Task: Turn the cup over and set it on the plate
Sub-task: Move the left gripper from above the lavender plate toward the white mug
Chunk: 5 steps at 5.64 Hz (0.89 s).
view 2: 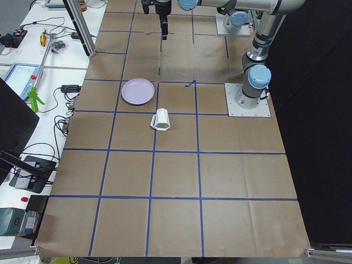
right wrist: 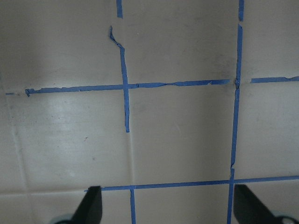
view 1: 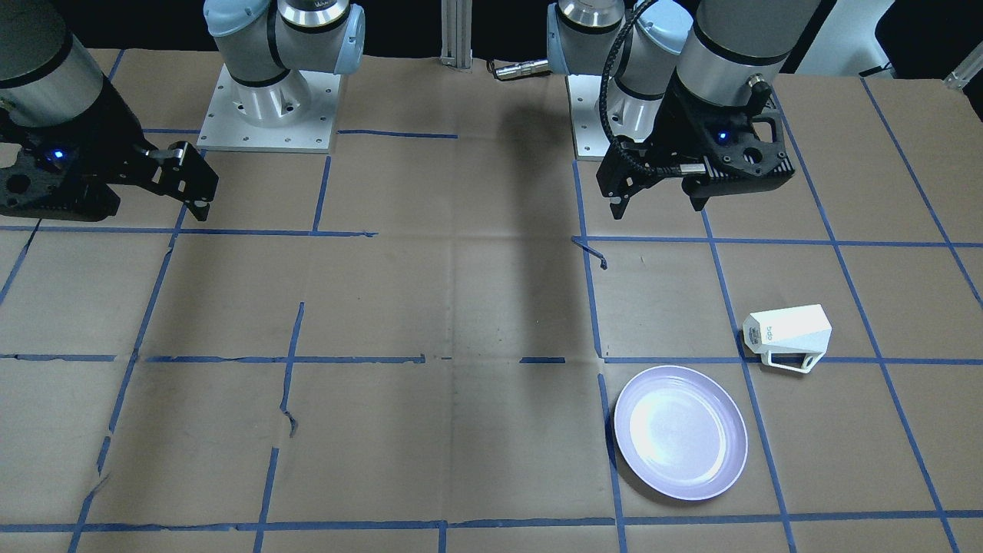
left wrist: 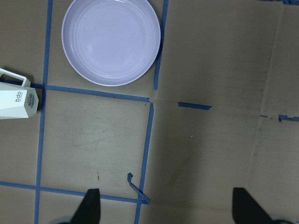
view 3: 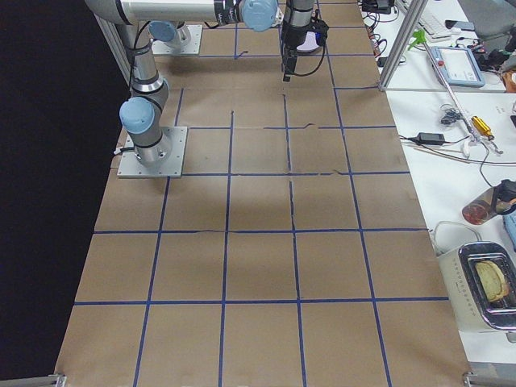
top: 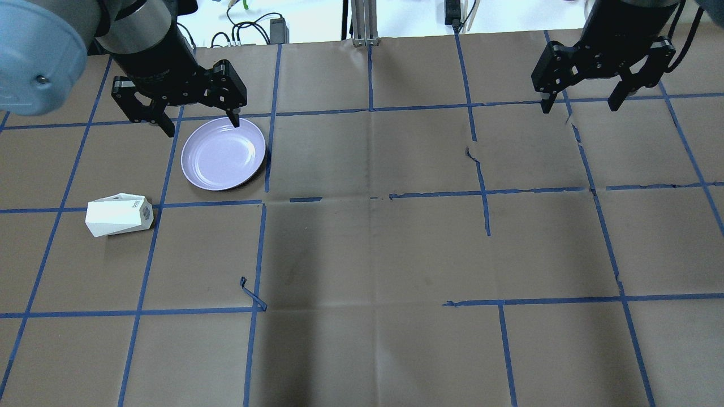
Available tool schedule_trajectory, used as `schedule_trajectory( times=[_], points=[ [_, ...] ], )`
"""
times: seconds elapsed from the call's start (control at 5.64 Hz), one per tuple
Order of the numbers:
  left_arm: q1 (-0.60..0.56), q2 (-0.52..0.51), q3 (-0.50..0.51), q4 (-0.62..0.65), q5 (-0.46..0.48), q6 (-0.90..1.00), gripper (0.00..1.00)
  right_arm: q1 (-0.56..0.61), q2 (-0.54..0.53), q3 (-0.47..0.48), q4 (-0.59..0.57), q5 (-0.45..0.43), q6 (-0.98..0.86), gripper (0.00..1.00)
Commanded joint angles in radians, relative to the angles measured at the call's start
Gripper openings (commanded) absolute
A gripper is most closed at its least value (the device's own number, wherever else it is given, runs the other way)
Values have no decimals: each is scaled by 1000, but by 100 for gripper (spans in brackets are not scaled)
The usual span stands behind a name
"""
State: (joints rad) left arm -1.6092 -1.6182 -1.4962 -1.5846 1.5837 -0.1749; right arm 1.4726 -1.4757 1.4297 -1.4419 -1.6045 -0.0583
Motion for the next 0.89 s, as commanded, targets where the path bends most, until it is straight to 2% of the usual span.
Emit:
schedule_trajectory(
  times=[0.0, 0.53, 0.71],
  points=[
    [3, 1, 1, 0, -4, 0, 99, 0, 0, 0, 0, 0, 0, 100],
    [15, 8, -15, -21, 7, 0, 99, 0, 0, 0, 0, 0, 0, 100],
    [88, -5, -9, -18, 7, 30, 99, 0, 0, 0, 0, 0, 0, 100]
  ],
)
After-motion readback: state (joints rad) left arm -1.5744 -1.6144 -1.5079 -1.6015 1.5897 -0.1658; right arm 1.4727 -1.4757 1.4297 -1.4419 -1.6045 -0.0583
